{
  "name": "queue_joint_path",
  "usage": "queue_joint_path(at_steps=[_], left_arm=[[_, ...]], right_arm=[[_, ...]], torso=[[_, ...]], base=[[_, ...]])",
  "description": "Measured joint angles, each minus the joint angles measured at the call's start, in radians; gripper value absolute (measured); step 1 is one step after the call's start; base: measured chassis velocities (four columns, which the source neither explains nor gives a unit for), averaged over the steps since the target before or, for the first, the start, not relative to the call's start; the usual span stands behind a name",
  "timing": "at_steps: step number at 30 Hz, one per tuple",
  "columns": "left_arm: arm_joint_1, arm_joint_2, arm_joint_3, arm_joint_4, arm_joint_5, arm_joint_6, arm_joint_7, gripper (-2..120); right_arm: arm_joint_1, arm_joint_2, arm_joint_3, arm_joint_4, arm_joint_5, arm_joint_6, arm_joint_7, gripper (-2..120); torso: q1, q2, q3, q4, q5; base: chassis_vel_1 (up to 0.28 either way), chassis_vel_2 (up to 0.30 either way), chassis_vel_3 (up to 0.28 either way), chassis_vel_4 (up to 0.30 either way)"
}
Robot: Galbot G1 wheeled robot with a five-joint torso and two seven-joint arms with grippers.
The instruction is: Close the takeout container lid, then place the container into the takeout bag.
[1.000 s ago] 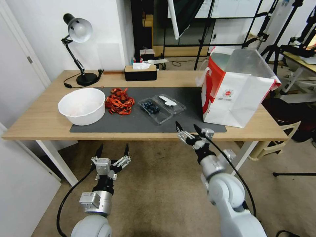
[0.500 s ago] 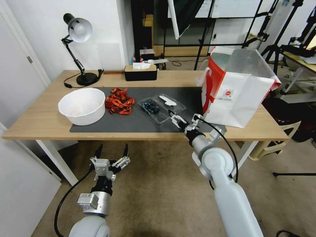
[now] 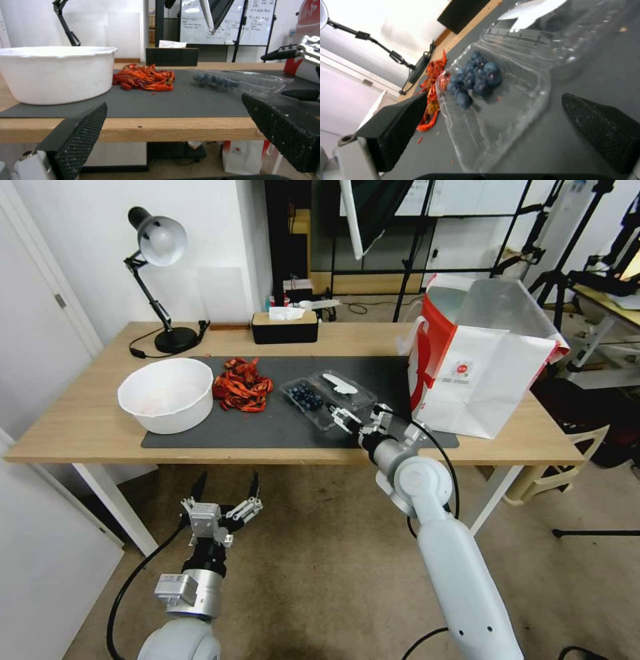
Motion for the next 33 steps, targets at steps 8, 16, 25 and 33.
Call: queue_joint_path(at_steps=[8,16,25,33], left_arm=[[-0.005,0.001,-0.001,0.01,-0.003,-0.008,-0.002,100],[-0.007,0.002,-0.002,0.016,-0.007,-0.015,-0.004,100],[-0.012,0.003,-0.003,0.026,-0.009,-0.022,-0.006,100],[-0.016,0.001,0.0,0.035,-0.009,-0.026,-0.009,100]], right_arm=[[0.043,0.011,-0.017,-0.04,-0.006,-0.023,0.019,100],[0.073,0.01,-0.03,-0.072,-0.009,-0.029,0.015,100],[0.095,0.011,-0.041,-0.091,-0.022,-0.029,-0.01,100],[0.088,0.016,-0.049,-0.079,-0.028,-0.026,-0.029,100]], torso=[[0.0,0.0,0.0,0.0,0.0],[0.0,0.0,0.0,0.0,-0.0001],[0.0,0.0,0.0,0.0,-0.0001],[0.0,0.0,0.0,0.0,-0.0001]], base=[[0.0,0.0,0.0,0.0],[0.0,0.0,0.0,0.0],[0.0,0.0,0.0,0.0],[0.0,0.0,0.0,0.0]])
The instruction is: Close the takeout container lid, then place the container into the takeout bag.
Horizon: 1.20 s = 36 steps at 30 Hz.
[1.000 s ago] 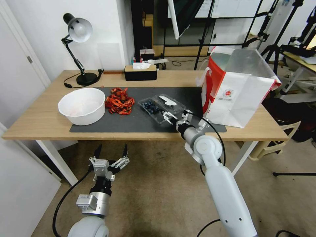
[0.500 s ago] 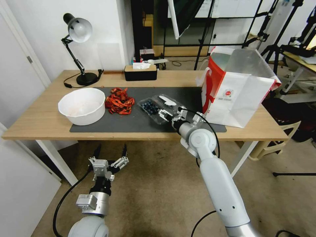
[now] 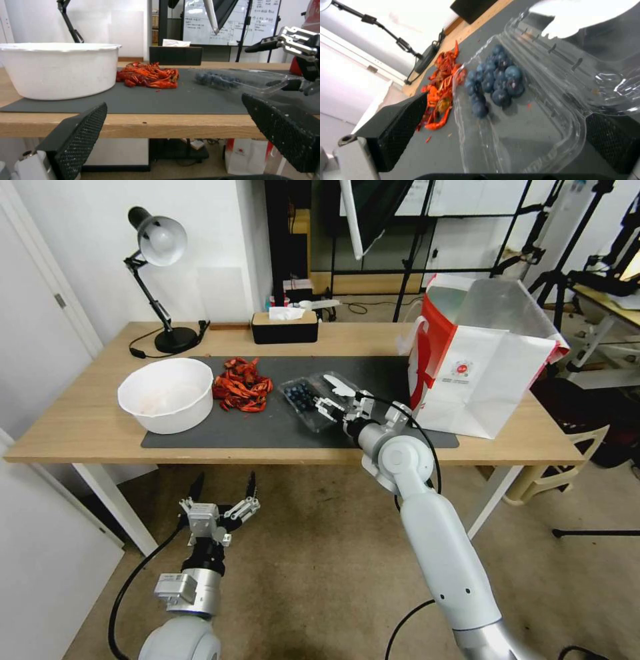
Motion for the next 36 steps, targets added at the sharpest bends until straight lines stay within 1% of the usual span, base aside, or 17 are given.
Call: queue_joint_path(at_steps=[7,19,36], left_arm=[[0.002,-0.005,0.003,0.003,0.004,-0.004,-0.001,100],[0.011,-0.009,0.004,0.003,0.007,-0.018,-0.002,100],[0.02,-0.014,0.003,0.002,0.01,-0.028,-0.003,100]], right_arm=[[-0.036,0.008,-0.009,0.036,-0.012,0.015,-0.02,100],[-0.069,0.026,-0.029,0.082,-0.017,0.019,-0.017,100],[-0.105,0.046,-0.054,0.114,-0.031,0.018,-0.012,100]], torso=[[0.0,0.0,0.0,-0.0001,0.0],[0.0,0.0,0.0,0.0,0.0],[0.0,0.0,0.0,0.0,0.0]], base=[[0.0,0.0,0.0,0.0],[0.0,0.0,0.0,0.0],[0.0,0.0,0.0,0.0]])
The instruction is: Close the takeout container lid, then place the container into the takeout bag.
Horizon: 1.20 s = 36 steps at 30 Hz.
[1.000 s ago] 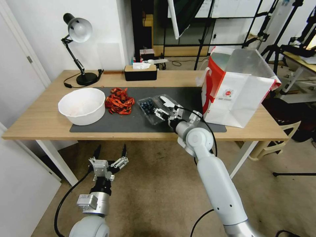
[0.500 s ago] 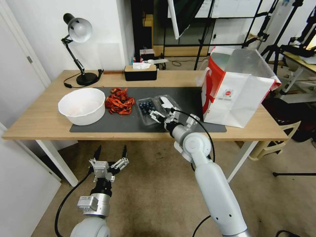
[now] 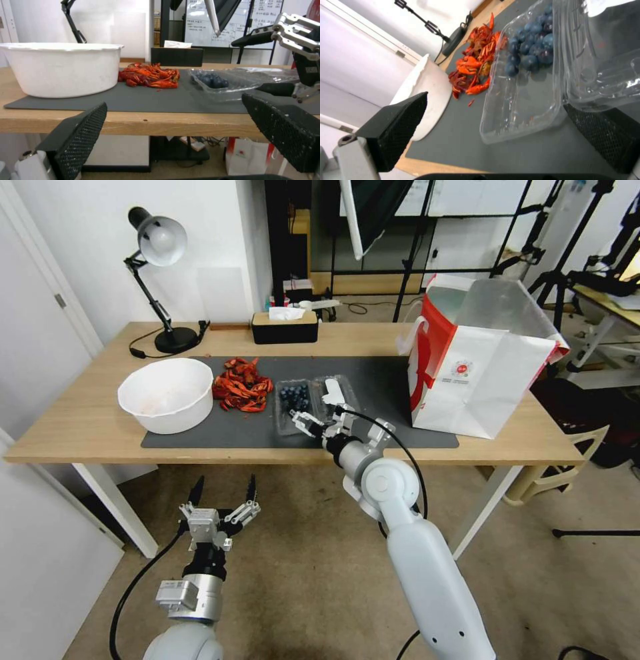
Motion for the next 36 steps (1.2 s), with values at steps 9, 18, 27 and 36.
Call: queue_joint_path(at_steps=[9,18,27,36], left_arm=[[-0.001,-0.002,0.003,0.004,0.001,-0.003,-0.001,100],[-0.004,-0.002,0.005,0.008,0.001,-0.003,-0.001,100],[-0.008,-0.001,0.007,0.011,-0.001,-0.003,-0.001,100],[-0.01,0.014,0.0,0.014,-0.01,-0.004,0.005,100]], right_arm=[[-0.039,0.007,-0.016,0.038,0.0,-0.006,0.02,100],[-0.085,-0.007,-0.016,0.095,0.004,-0.013,0.016,100],[-0.166,-0.031,0.003,0.18,-0.181,0.058,-0.074,100],[-0.322,-0.093,0.084,0.266,-0.584,0.314,-0.236,100]], torso=[[0.0,0.0,0.0,0.0,0.0001],[0.0,0.0,0.0,0.0,0.0001],[0.0,0.0,0.0,0.0001,0.0002],[0.0,0.0,0.0,-0.0002,0.0001]], base=[[0.0,0.0,0.0,0.0],[0.0,0.0,0.0,0.0],[0.0,0.0,0.0,0.0],[0.0,0.0,0.0,0.0]])
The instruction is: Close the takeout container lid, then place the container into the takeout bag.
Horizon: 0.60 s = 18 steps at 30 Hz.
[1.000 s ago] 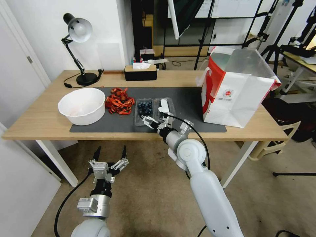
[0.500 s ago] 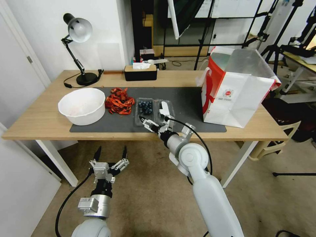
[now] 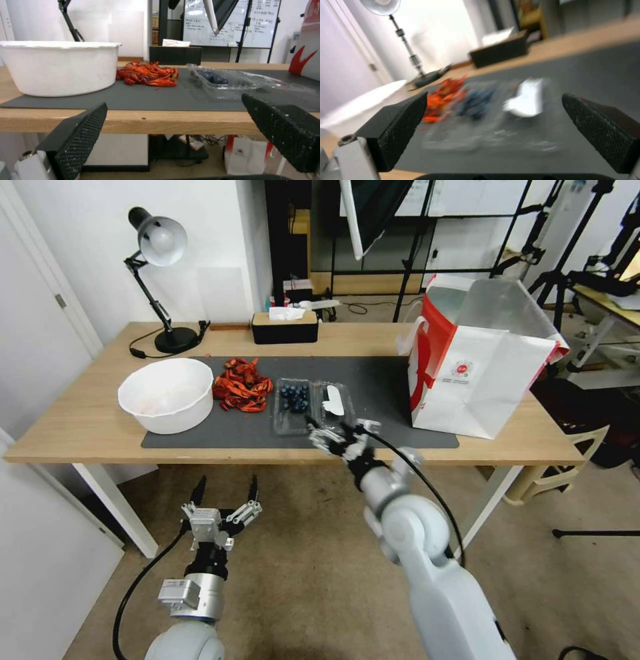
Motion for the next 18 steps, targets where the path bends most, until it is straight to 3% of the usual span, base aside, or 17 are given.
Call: queue_joint_path(at_steps=[2,3,5,6,9,18], left_arm=[[0.002,0.008,-0.005,0.0,-0.006,-0.001,0.003,100],[0.002,0.008,-0.005,0.0,-0.006,-0.001,0.003,100],[0.003,0.014,-0.01,0.0,-0.009,-0.001,0.006,100],[0.003,0.014,-0.01,0.0,-0.009,-0.001,0.006,100],[0.005,0.023,-0.017,-0.006,-0.01,0.004,0.012,100],[0.008,0.04,-0.023,-0.009,-0.006,0.026,0.032,100]], right_arm=[[-0.079,-0.026,0.038,0.016,-0.132,0.146,-0.039,100],[-0.079,-0.026,0.038,0.016,-0.132,0.146,-0.039,100],[-0.151,-0.04,0.067,0.023,-0.22,0.275,-0.05,100],[-0.151,-0.04,0.067,0.023,-0.22,0.275,-0.05,100],[-0.272,-0.034,0.117,0.023,-0.305,0.432,-0.052,100],[-0.428,-0.006,0.146,-0.052,-0.308,0.59,-0.057,100]], torso=[[0.0,0.0,0.0,0.0002,0.0001],[0.0,0.0,0.0,0.0002,0.0001],[0.0,0.0,0.0,0.0002,0.0],[0.0,0.0,0.0,0.0002,0.0],[0.0,0.0,0.0,0.0002,0.0],[0.0,0.0,0.0,0.0001,0.0]], base=[[0.0,0.0,0.0,0.0],[0.0,0.0,0.0,0.0],[0.0,0.0,0.0,0.0],[0.0,0.0,0.0,0.0],[0.0,0.0,0.0,0.0],[0.0,0.0,0.0,0.0]])
